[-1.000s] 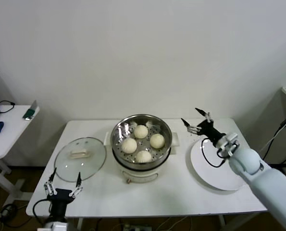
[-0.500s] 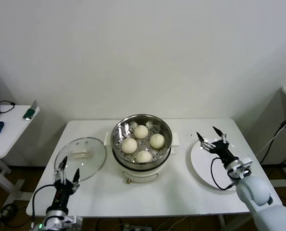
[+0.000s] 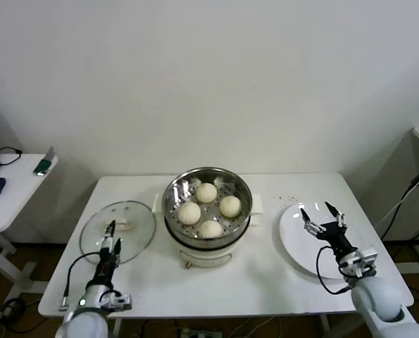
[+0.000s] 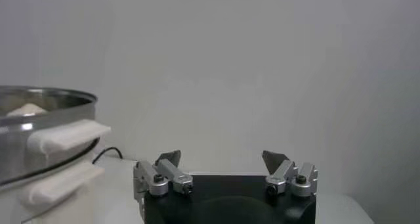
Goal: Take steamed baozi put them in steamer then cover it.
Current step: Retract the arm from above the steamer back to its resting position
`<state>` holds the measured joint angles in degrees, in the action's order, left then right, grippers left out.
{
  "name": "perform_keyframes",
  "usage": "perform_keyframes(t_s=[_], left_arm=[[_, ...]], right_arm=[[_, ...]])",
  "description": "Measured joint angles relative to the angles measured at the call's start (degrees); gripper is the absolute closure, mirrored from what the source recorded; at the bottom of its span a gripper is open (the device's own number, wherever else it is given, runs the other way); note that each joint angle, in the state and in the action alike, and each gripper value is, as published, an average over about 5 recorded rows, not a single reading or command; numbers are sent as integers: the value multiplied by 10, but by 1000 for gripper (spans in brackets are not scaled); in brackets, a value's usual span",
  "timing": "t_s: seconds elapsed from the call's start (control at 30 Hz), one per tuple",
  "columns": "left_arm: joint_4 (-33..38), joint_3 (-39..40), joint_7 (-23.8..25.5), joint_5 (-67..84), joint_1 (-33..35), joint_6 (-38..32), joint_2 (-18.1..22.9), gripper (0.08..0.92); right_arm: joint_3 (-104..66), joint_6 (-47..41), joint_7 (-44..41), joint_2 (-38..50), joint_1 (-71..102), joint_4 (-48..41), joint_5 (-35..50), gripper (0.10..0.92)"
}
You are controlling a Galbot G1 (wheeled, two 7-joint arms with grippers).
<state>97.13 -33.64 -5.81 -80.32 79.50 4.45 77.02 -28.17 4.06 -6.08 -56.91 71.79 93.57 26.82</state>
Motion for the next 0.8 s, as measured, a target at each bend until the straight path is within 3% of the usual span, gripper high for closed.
perform_keyframes(t_s=[0.43, 0.8], left_arm=[[-152, 9, -14, -25, -121, 26, -1, 177], [-232, 15, -35, -26, -184, 38, -2, 177]], right_arm=[[9, -1, 5, -15, -5, -15, -31, 203], [22, 2, 5, -25, -14, -27, -49, 203]])
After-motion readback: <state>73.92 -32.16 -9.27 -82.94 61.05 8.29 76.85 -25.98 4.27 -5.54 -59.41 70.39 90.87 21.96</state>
